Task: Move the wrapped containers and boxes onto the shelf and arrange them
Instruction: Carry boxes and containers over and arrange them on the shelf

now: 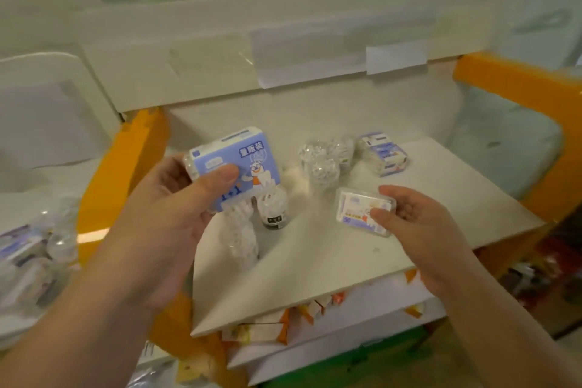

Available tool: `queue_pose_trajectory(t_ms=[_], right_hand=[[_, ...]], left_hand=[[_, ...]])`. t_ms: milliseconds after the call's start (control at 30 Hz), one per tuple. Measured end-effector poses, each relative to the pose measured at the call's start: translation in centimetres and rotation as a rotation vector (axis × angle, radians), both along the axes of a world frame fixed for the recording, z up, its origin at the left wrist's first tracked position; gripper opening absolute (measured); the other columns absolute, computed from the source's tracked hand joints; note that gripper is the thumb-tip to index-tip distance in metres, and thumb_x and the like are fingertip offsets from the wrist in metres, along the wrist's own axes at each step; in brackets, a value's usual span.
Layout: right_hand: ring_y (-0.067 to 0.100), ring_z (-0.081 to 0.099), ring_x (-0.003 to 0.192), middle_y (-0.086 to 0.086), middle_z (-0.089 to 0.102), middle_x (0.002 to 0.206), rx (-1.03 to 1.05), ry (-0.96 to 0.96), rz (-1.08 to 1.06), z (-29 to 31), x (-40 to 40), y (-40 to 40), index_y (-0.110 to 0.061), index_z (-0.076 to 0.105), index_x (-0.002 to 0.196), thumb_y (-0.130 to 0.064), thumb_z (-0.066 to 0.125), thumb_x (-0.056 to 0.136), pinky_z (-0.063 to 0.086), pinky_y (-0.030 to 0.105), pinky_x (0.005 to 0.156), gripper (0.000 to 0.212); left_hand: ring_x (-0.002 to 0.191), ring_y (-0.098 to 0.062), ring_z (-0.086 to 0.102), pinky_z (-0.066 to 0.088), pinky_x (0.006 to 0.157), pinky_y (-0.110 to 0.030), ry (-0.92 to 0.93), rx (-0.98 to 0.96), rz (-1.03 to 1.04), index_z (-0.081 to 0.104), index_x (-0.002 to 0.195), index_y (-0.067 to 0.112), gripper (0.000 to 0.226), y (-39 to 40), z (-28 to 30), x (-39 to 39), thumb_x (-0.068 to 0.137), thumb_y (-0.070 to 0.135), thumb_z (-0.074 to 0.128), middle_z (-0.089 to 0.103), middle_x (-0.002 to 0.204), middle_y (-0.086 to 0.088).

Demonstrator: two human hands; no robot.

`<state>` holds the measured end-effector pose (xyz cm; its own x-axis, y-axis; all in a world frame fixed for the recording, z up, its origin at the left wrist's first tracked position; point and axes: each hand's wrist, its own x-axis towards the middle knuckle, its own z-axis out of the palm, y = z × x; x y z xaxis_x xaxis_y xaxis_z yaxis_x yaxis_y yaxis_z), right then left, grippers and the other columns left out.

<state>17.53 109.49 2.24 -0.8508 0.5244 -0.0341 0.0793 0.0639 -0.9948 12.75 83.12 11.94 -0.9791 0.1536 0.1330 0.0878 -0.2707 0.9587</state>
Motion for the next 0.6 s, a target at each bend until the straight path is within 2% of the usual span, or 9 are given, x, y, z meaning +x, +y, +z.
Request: queue_pose_trajectory(t_ms=[100, 200, 300, 367, 433, 500, 600], right_hand=[[0.004, 0.072, 0.088, -0.01, 0.072, 0.103, -0.019, -0.035, 0.033, -1.3, 0.0, 1.5, -0.032, 0.064, 0.117, -0.006, 0.073, 0.085, 0.057, 0.023, 0.075, 0.042], [0.004, 0.072, 0.088, -0.012, 0.072, 0.102, -0.001, -0.063, 0.017, -2.0, -0.1, 2.7, -0.035, 0.064, 0.113, -0.007, 0.075, 0.083, 0.058, 0.029, 0.081, 0.042], [0.006, 0.072, 0.088, -0.011, 0.072, 0.101, 0.043, -0.072, -0.003, -1.8, -0.1, 3.8, -0.035, 0.065, 0.109, -0.008, 0.076, 0.083, 0.058, 0.031, 0.082, 0.039], [0.005, 0.072, 0.087, -0.011, 0.072, 0.099, 0.083, -0.08, -0.023, -1.4, 0.1, 4.6, -0.031, 0.065, 0.11, -0.009, 0.075, 0.084, 0.059, 0.03, 0.082, 0.036], [0.003, 0.071, 0.085, -0.015, 0.071, 0.096, 0.132, -0.101, -0.047, -1.0, 0.1, 5.3, -0.029, 0.065, 0.112, -0.012, 0.074, 0.085, 0.058, 0.026, 0.08, 0.033], [-0.001, 0.068, 0.08, -0.014, 0.071, 0.093, 0.183, -0.085, -0.088, -0.9, 0.1, 6.2, -0.028, 0.065, 0.111, -0.013, 0.074, 0.085, 0.056, 0.021, 0.075, 0.031], [-0.002, 0.063, 0.07, -0.009, 0.07, 0.088, 0.259, -0.056, -0.133, -1.4, 0.0, 8.2, -0.03, 0.066, 0.106, -0.014, 0.073, 0.086, 0.051, 0.02, 0.069, 0.026]], left_hand=[[0.099, -0.023, 0.072, 0.056, 0.089, -0.036, -0.037, -0.044, 0.024, 0.06, 0.106, 0.011, 0.041, 1.8, -0.9, -0.4, 0.068, 0.019, 0.072, 0.075, 0.105, -0.009], [0.097, -0.025, 0.072, 0.053, 0.093, -0.041, -0.07, -0.046, 0.045, 0.06, 0.107, 0.01, 0.04, 3.3, -1.9, -1.3, 0.068, 0.017, 0.071, 0.075, 0.103, -0.01], [0.086, -0.018, 0.073, 0.053, 0.087, -0.036, -0.059, -0.062, 0.011, 0.06, 0.1, 0.012, 0.029, 4.8, -3.2, -2.1, 0.074, 0.01, 0.07, 0.076, 0.091, -0.004], [0.082, -0.016, 0.072, 0.055, 0.08, -0.029, -0.062, -0.069, -0.02, 0.058, 0.1, 0.011, 0.024, 5.7, -4.0, -2.8, 0.081, 0.002, 0.068, 0.076, 0.092, -0.006], [0.085, -0.018, 0.072, 0.056, 0.078, -0.027, -0.076, -0.073, -0.063, 0.058, 0.107, 0.011, 0.037, 6.5, -4.7, -3.5, 0.075, 0.002, 0.076, 0.075, 0.098, -0.008], [0.09, -0.021, 0.071, 0.054, 0.081, -0.032, -0.091, -0.106, -0.104, 0.058, 0.114, 0.014, 0.05, 7.5, -5.4, -4.3, 0.068, 0.013, 0.077, 0.075, 0.1, -0.006], [0.082, -0.016, 0.069, 0.05, 0.073, -0.029, -0.099, -0.17, -0.16, 0.061, 0.111, 0.018, 0.047, 9.6, -6.3, -4.9, 0.068, 0.016, 0.079, 0.075, 0.096, -0.002]])
